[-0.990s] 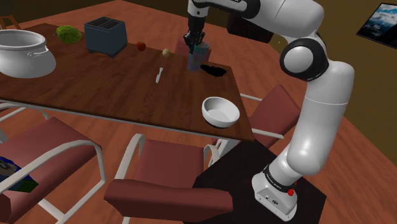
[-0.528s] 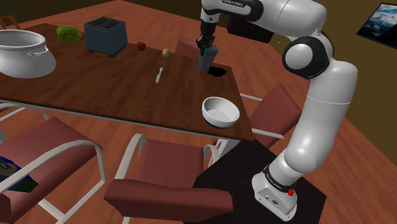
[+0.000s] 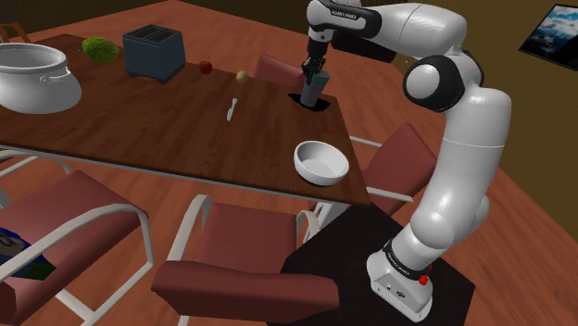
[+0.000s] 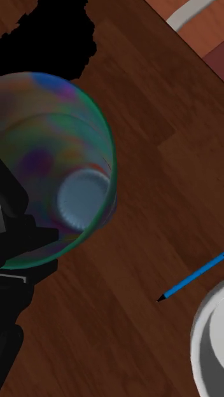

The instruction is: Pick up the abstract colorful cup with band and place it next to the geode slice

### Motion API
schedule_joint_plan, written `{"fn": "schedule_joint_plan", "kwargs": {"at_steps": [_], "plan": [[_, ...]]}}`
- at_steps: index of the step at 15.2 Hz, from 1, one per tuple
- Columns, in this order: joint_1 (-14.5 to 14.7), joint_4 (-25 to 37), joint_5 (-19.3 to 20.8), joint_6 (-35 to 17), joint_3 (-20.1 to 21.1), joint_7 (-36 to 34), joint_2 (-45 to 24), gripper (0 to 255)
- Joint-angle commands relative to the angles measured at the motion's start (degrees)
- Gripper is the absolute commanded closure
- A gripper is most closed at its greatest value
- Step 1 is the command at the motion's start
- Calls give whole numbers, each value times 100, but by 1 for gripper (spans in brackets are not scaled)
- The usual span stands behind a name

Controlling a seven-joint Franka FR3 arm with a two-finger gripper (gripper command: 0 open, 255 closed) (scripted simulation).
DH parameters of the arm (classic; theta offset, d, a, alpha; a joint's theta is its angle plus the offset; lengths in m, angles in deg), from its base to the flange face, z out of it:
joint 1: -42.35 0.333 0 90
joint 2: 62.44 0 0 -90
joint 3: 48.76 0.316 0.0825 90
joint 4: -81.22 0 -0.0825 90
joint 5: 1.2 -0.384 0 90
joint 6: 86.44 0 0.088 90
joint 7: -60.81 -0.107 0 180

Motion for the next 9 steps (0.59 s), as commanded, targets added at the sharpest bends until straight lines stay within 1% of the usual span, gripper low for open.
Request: {"fn": "schedule_joint_plan", "kwargs": {"at_steps": [1, 5, 9], "plan": [[-177, 29, -34, -94, -63, 236, -95, 255], [-508, 388, -107, -141, -171, 664, -457, 255], [-848, 971, -187, -90, -254, 1078, -950, 255]]}}
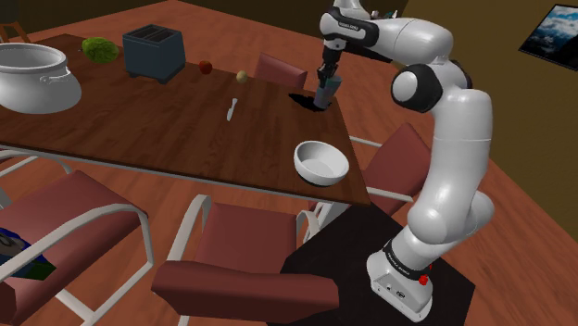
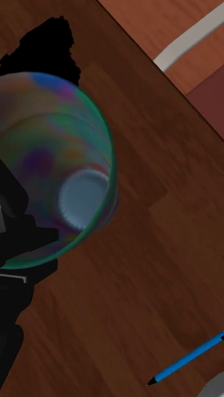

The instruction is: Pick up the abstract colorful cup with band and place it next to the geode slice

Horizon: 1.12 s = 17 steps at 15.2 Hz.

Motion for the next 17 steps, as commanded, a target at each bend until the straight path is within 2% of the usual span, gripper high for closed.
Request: {"fn": "schedule_joint_plan", "kwargs": {"at_steps": [1, 5, 8, 11, 17], "plan": [[-195, 347, -44, 32, -43, 237, -285, 255], [-553, 1442, -133, 317, -96, 631, -1059, 255], [-808, 3018, -196, 904, -109, 877, -2027, 255], [-781, 2088, -179, 363, -109, 846, -1639, 255], [-759, 1194, -165, -284, -109, 804, -1394, 255]]}}
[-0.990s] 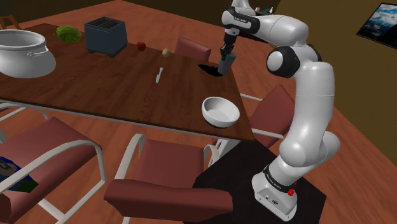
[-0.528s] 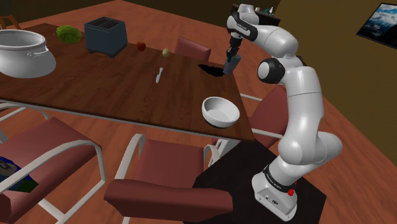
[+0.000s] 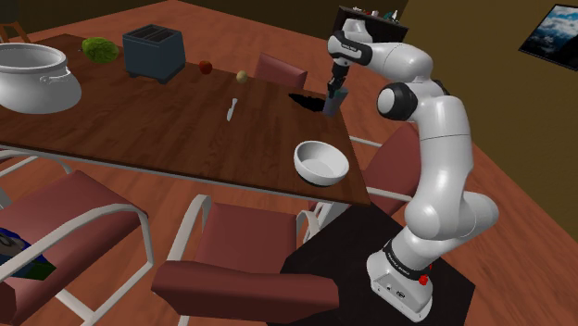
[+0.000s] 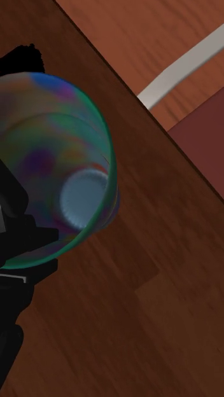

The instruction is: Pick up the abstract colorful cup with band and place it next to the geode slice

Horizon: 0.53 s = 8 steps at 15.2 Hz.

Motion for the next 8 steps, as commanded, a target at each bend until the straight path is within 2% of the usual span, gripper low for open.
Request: {"fn": "schedule_joint_plan", "kwargs": {"at_steps": [1, 8], "plan": [[10, -256, 5, -201, 0, -17, 61, 255], [22, -873, 15, -782, 1, -58, 96, 255]]}}
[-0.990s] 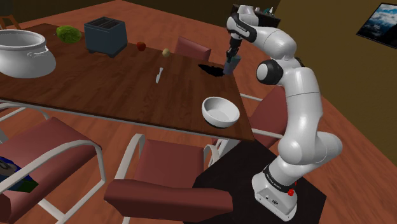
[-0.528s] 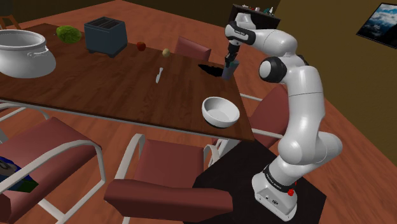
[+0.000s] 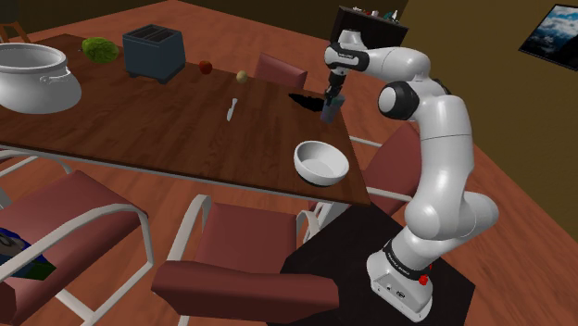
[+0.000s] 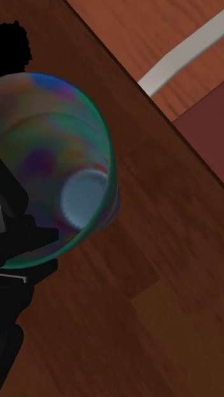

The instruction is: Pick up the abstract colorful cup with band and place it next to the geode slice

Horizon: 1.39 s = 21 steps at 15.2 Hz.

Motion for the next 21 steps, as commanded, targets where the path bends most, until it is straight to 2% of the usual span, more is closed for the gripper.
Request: {"fn": "schedule_joint_plan", "kwargs": {"at_steps": [1, 7, 8, 13, 17, 21], "plan": [[3, -101, 2, -108, 0, -8, 2, 255], [3, -98, 2, -107, 0, -8, 0, 255], [3, -100, 2, -108, 0, -9, 1, 0], [3, -101, 2, -108, 0, -9, 2, 0], [27, 548, -2, 587, 2, 4, 46, 0], [27, 548, -2, 587, 2, 4, 46, 0]]}}
